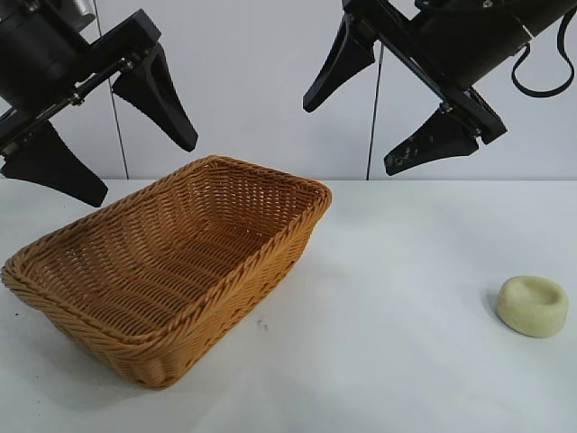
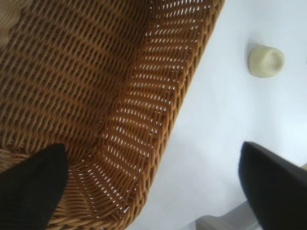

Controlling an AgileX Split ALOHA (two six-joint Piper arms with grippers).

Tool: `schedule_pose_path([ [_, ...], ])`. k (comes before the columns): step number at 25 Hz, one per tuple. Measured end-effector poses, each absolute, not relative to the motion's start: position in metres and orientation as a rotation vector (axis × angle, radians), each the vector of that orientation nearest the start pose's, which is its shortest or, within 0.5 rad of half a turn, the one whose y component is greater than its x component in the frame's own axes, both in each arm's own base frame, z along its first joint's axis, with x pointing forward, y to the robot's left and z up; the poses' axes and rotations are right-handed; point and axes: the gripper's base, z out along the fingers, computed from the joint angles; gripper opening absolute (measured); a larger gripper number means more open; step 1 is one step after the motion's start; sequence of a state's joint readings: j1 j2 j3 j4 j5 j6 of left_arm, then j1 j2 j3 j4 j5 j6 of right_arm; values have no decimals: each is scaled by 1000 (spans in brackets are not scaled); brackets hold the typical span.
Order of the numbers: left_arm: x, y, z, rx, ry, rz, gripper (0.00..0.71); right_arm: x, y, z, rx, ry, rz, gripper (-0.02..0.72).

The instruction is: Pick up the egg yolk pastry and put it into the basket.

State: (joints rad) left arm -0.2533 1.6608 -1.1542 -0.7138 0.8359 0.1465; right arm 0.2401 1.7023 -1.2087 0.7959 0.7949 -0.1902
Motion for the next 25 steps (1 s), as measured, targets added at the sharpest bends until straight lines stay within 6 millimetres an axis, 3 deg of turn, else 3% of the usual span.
schedule_pose_path([
  [25,317,-127,248,-19,2725,-863,692,334,130,253,66,2652,950,696],
])
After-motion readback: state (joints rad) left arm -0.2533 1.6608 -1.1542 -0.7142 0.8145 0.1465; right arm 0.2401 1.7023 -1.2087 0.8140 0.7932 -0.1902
